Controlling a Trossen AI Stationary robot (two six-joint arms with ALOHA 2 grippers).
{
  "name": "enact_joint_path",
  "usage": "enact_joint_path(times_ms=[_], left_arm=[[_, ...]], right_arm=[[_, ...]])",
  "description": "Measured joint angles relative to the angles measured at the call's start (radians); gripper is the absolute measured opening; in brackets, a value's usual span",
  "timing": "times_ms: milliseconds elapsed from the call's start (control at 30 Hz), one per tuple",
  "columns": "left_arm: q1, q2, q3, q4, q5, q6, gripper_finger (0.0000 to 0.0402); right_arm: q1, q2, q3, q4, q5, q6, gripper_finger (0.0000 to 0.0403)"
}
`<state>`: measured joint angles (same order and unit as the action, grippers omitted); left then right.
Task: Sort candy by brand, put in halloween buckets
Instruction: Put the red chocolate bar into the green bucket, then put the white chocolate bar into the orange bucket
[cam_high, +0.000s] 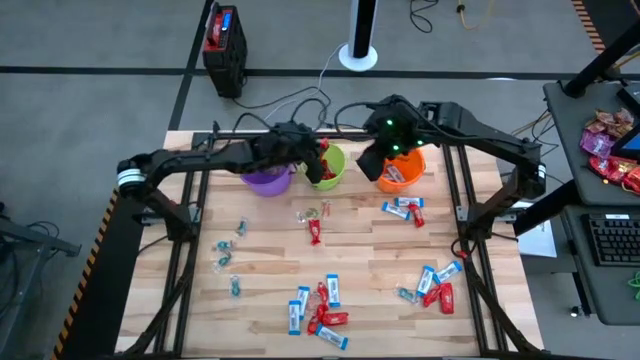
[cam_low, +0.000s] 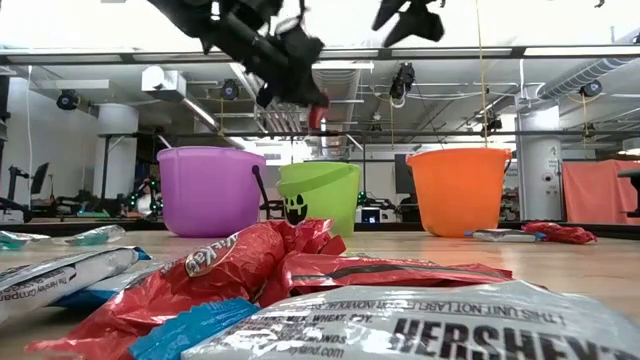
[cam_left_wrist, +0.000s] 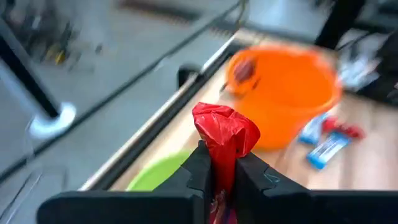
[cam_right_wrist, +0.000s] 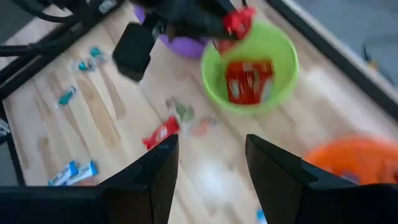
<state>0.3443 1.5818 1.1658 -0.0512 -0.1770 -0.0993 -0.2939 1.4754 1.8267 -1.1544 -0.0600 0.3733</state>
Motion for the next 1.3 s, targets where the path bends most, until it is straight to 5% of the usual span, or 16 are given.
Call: enact_joint_path(times_ms=[367, 633, 767, 1033, 1300], left_arm=[[0.012, 0.117, 0.198, -0.235, -0.022, -0.002, 0.0123], [0.01, 0.111, 0.299, -0.431, -0.023, 0.023, 0.0156], [-0.006, 0.041, 0.343, -0.497, -0.023, 0.023, 0.0159], [-0.061, -0.183, 0.353, -0.55, -0.023, 0.023, 0.0159], [-0.089, -0.335, 0.352, -0.557, -0.022, 0.045, 0.0159]], right_arm=[[0.057, -0.033, 0.0, -0.22, 0.002, 0.158, 0.0178], [0.145, -0.054, -0.093, -0.28, 0.008, 0.177, 0.0178], [0.207, -0.103, -0.263, -0.241, -0.003, 0.244, 0.0178], [0.291, -0.266, -0.79, 0.12, -0.01, 0.489, 0.0178], [0.317, -0.27, -1.066, 0.372, 0.24, 0.626, 0.0178]])
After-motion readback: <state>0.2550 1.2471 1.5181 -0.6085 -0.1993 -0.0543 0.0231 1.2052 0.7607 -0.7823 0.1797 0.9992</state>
